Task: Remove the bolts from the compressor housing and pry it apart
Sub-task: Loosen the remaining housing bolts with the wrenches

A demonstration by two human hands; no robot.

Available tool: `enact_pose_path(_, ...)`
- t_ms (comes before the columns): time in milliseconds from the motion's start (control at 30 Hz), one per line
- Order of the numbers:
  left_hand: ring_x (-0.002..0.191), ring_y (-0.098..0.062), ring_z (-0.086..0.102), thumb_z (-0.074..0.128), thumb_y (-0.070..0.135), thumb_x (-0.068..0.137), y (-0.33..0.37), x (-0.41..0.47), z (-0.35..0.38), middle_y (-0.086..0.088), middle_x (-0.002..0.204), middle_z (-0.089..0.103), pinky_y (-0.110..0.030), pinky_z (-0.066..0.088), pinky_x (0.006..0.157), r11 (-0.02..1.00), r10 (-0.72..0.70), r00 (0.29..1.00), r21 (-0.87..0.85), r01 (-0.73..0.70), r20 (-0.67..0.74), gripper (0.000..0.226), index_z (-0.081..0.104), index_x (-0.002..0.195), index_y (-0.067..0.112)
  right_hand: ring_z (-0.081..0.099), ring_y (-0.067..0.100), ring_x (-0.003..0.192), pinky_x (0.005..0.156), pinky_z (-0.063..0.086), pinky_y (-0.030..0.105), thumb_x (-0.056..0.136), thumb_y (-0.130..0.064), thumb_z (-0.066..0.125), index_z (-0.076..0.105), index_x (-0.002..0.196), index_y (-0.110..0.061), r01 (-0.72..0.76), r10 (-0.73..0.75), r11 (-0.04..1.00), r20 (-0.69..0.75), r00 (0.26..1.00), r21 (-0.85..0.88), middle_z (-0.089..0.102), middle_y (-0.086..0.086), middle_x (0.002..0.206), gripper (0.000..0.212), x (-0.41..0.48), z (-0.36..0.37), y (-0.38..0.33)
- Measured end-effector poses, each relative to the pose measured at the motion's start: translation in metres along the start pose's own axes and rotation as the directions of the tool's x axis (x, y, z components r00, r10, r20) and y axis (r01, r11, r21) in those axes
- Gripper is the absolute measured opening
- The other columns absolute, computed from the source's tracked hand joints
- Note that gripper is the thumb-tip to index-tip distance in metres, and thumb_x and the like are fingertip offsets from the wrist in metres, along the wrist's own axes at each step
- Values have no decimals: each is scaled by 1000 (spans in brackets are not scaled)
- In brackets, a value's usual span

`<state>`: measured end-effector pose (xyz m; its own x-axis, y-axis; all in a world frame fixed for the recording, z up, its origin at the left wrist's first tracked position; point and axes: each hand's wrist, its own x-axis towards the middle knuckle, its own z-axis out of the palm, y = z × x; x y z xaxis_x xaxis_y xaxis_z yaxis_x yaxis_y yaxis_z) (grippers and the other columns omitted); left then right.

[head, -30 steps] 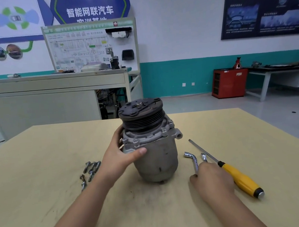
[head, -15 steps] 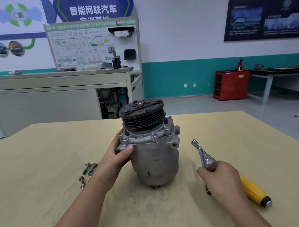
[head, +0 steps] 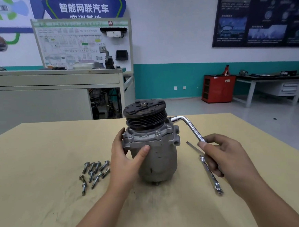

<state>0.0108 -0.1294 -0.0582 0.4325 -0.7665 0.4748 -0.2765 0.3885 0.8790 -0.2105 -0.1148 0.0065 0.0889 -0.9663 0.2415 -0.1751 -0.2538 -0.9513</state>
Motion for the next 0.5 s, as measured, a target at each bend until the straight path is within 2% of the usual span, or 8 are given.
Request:
enact_pose_path(100, 115, -4, 48, 70, 50, 66, 2, -3, 0, 11, 130, 44, -21, 38, 99, 996, 55, 998, 71, -52, -42, 80, 34, 135, 34, 26, 11, 34, 34, 24, 16, 90, -14, 60, 61, 83, -5, 44, -41, 997, 42, 998, -64, 38, 0, 40, 11, -8, 0, -23)
enact_pose_path(233, 124, -15, 43, 78, 40, 72, 3, -7, 4, 12, 131, 37, -36, 39, 106, 980, 109, 993, 170, -99, -47, 87, 31, 144, 23, 29, 8, 34, 35, 25, 15, 88, -18, 61, 65, 79, -11, 101, -83, 971, 90, 992, -218, 40, -1, 40, 12, -15, 1, -50)
enact_pose_path(367, 130, -21, 38, 70, 58, 65, 8, -11, 6, 4, 141, 36, -44, 36, 109, 978, 112, 994, 180, -108, -11, 96, 30, 146, 24, 28, 9, 37, 42, 24, 22, 87, -24, 61, 65, 76, -18, 138, -96, 907, 122, 988, -397, 40, -2, 41, 14, -18, 7, -67)
enact_pose_path(500, 132, -18, 36, 60, 71, 59, 12, -12, 4, 5, 142, 35, -42, 35, 110, 981, 98, 995, 167, -95, -7, 102, 28, 146, 25, 34, 7, 36, 48, 27, 24, 86, -28, 62, 65, 72, -21, 128, -83, 846, 110, 991, -517, 46, -3, 40, 16, -19, 11, -80)
